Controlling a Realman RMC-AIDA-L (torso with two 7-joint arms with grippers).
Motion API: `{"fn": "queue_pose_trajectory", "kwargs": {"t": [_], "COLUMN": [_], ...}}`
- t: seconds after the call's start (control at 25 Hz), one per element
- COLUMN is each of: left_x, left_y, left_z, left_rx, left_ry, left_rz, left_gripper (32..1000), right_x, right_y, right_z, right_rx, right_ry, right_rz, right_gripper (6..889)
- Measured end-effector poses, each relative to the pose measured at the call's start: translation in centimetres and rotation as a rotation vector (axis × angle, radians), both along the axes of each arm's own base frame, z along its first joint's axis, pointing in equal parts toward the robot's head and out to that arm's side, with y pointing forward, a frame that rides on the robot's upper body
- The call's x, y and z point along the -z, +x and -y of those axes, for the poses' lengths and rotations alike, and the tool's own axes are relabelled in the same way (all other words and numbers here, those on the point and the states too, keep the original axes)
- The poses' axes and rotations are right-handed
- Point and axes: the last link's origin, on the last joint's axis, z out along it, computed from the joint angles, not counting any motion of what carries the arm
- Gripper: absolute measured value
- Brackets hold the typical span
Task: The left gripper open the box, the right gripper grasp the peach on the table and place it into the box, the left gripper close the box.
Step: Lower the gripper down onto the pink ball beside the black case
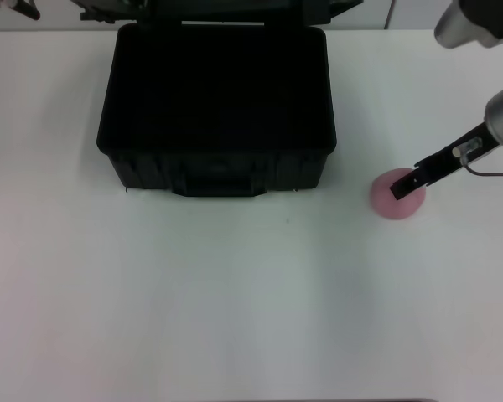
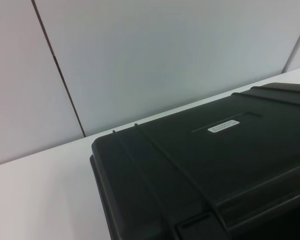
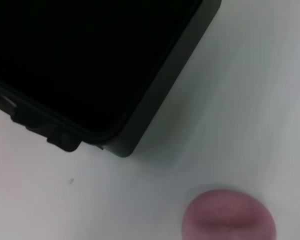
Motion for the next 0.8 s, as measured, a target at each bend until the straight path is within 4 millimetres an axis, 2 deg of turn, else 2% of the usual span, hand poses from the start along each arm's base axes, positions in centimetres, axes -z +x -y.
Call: {"fn": "queue_pose_trajectory", "kwargs": {"t": [0.8], "left_x": [0.1], "left_y": [0.3], "left_z": [0.1], "left_rx": [0.005], "left_ry": [-0.007], "left_rz": [-0.002], "left_gripper": [392], "right_x": [2.7], "right_y": [2.0], "right_z": [-0.9], "right_rx": [-0.009], "right_ry": [0.024], "right_rz": [0.046], "right_gripper": [811]}}
